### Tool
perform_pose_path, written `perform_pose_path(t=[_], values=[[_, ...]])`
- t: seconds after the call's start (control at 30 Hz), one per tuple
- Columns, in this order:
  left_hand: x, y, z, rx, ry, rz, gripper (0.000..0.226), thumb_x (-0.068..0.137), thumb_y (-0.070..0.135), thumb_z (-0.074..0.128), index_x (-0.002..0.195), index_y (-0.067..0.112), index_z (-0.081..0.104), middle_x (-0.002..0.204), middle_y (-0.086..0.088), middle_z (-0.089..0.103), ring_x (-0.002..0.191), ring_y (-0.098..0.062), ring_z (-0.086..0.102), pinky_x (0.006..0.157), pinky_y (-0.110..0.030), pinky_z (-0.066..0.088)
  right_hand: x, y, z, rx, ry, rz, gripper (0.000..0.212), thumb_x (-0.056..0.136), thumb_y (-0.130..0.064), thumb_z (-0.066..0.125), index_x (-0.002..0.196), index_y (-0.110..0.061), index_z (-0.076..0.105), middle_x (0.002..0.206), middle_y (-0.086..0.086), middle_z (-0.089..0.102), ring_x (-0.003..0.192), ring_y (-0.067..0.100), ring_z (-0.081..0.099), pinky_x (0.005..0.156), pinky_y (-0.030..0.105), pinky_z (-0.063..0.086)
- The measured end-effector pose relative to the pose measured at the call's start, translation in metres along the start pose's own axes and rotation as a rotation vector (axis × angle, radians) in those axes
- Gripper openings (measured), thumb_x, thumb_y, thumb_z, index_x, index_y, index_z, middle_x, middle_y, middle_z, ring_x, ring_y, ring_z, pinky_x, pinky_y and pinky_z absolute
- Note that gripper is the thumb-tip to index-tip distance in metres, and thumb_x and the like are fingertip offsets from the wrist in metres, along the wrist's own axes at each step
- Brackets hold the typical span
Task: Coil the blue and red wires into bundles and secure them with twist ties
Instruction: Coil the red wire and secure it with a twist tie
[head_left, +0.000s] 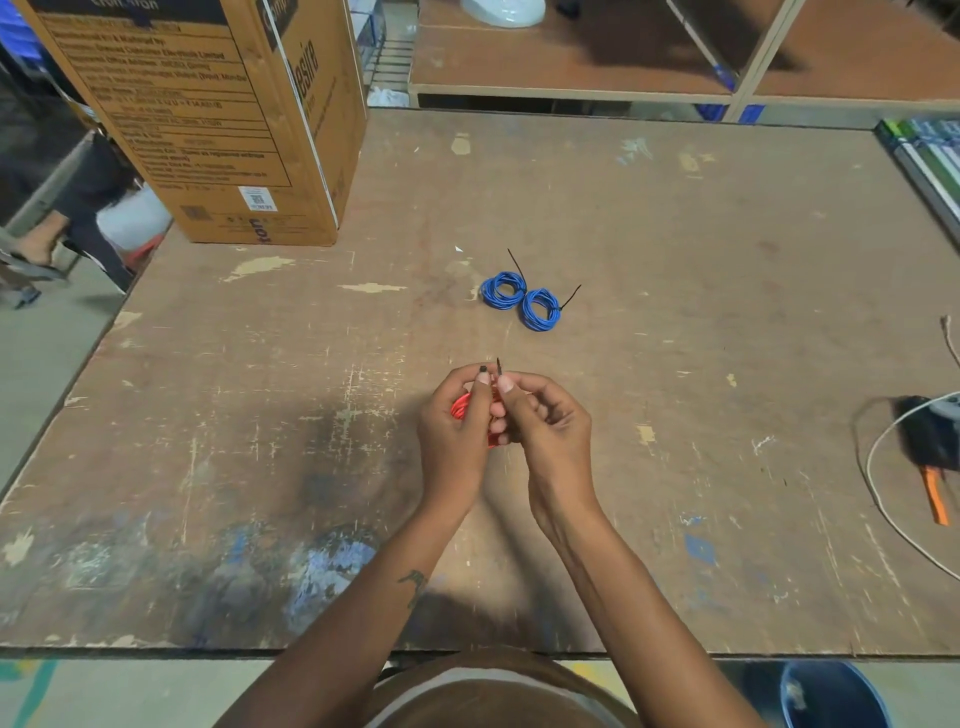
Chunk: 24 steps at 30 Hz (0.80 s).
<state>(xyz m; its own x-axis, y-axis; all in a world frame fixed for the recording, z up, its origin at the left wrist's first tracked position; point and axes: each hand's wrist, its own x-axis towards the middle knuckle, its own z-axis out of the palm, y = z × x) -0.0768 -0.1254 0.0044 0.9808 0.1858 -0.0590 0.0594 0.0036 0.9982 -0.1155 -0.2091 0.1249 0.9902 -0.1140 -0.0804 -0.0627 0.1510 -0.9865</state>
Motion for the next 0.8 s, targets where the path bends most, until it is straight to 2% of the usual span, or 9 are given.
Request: perform_pose_path(t=[0.03, 0.1, 0.17, 0.23, 0.33, 0.4, 0.5, 0.6, 0.8], values=[[-0.012, 0.051, 0.002, 0.014, 0.099, 0.021, 0.021, 0.110, 0.032, 0.057, 0.119, 0.027, 0.076, 0.088, 0.016, 0.073, 0.074, 0.002, 0.067, 0.062, -0.019, 0.055, 0.008, 0.012, -0.008, 0.123, 0.036, 0.056, 0.022, 0.104, -0.010, 0.070, 0.109, 0.011, 0.076, 0.067, 0.009, 0.071, 0.064, 0.008, 0.060, 0.064, 0.016, 0.049], [-0.026, 0.079, -0.005, 0.020, 0.175, 0.130, 0.019, 0.107, 0.016, 0.061, 0.110, 0.019, 0.079, 0.089, 0.010, 0.078, 0.075, -0.004, 0.071, 0.062, -0.019, 0.056, 0.011, 0.017, -0.015, 0.121, 0.069, 0.096, 0.015, 0.098, -0.016, 0.079, 0.102, -0.003, 0.083, 0.076, 0.014, 0.072, 0.061, 0.014, 0.063, 0.058, 0.020, 0.051], [-0.030, 0.082, -0.006, 0.033, 0.168, 0.156, 0.020, 0.107, 0.016, 0.061, 0.112, 0.022, 0.079, 0.095, 0.012, 0.079, 0.082, -0.006, 0.074, 0.068, -0.026, 0.061, 0.011, 0.013, -0.017, 0.067, 0.075, 0.127, 0.015, 0.096, -0.019, 0.081, 0.088, -0.006, 0.082, 0.073, 0.011, 0.072, 0.064, 0.018, 0.066, 0.058, 0.021, 0.050], [-0.030, 0.081, -0.003, 0.123, 0.171, 0.162, 0.020, 0.107, 0.021, 0.061, 0.113, 0.029, 0.079, 0.102, 0.013, 0.079, 0.090, -0.013, 0.076, 0.078, -0.042, 0.064, 0.010, 0.008, -0.018, 0.035, 0.082, 0.102, 0.021, 0.094, -0.022, 0.084, 0.078, -0.010, 0.078, 0.074, 0.010, 0.075, 0.068, 0.023, 0.070, 0.060, 0.023, 0.050], [-0.028, 0.076, -0.006, 0.154, 0.147, 0.218, 0.020, 0.107, 0.026, 0.061, 0.114, 0.033, 0.078, 0.109, 0.014, 0.079, 0.098, -0.018, 0.076, 0.082, -0.053, 0.063, 0.008, 0.003, -0.021, -0.095, 0.116, 0.028, 0.019, 0.096, -0.025, 0.083, 0.084, -0.011, 0.080, 0.078, 0.007, 0.080, 0.075, 0.022, 0.079, 0.064, 0.026, 0.055], [-0.028, 0.075, -0.005, 0.146, 0.146, 0.238, 0.020, 0.107, 0.026, 0.061, 0.114, 0.033, 0.078, 0.109, 0.013, 0.079, 0.101, -0.020, 0.075, 0.083, -0.054, 0.063, 0.006, 0.000, -0.023, -0.247, 0.115, -0.038, 0.017, 0.097, -0.028, 0.081, 0.086, -0.016, 0.081, 0.079, 0.000, 0.081, 0.077, 0.018, 0.081, 0.071, 0.034, 0.062], [-0.027, 0.077, -0.003, 0.195, 0.175, 0.272, 0.019, 0.107, 0.022, 0.062, 0.113, 0.029, 0.079, 0.109, 0.017, 0.079, 0.103, -0.018, 0.075, 0.087, -0.049, 0.060, 0.004, -0.001, -0.023, -0.287, 0.135, -0.079, 0.016, 0.098, -0.031, 0.081, 0.087, -0.020, 0.080, 0.077, -0.002, 0.080, 0.076, 0.017, 0.080, 0.078, 0.043, 0.066], [-0.028, 0.075, 0.001, 0.203, 0.176, 0.304, 0.018, 0.107, 0.021, 0.062, 0.112, 0.027, 0.079, 0.109, 0.018, 0.078, 0.104, -0.016, 0.075, 0.089, -0.049, 0.060, 0.004, -0.003, -0.022, -0.277, 0.181, -0.091, 0.016, 0.098, -0.030, 0.082, 0.085, -0.020, 0.080, 0.076, -0.003, 0.080, 0.073, 0.018, 0.080, 0.076, 0.044, 0.066], [-0.025, 0.072, 0.001, 0.198, 0.185, 0.299, 0.019, 0.107, 0.020, 0.061, 0.112, 0.026, 0.078, 0.109, 0.018, 0.078, 0.102, -0.015, 0.075, 0.087, -0.049, 0.060, 0.008, 0.000, -0.022, -0.267, 0.162, -0.070, 0.015, 0.096, -0.030, 0.083, 0.085, -0.020, 0.081, 0.078, 0.000, 0.081, 0.077, 0.023, 0.080, 0.079, 0.052, 0.066]])
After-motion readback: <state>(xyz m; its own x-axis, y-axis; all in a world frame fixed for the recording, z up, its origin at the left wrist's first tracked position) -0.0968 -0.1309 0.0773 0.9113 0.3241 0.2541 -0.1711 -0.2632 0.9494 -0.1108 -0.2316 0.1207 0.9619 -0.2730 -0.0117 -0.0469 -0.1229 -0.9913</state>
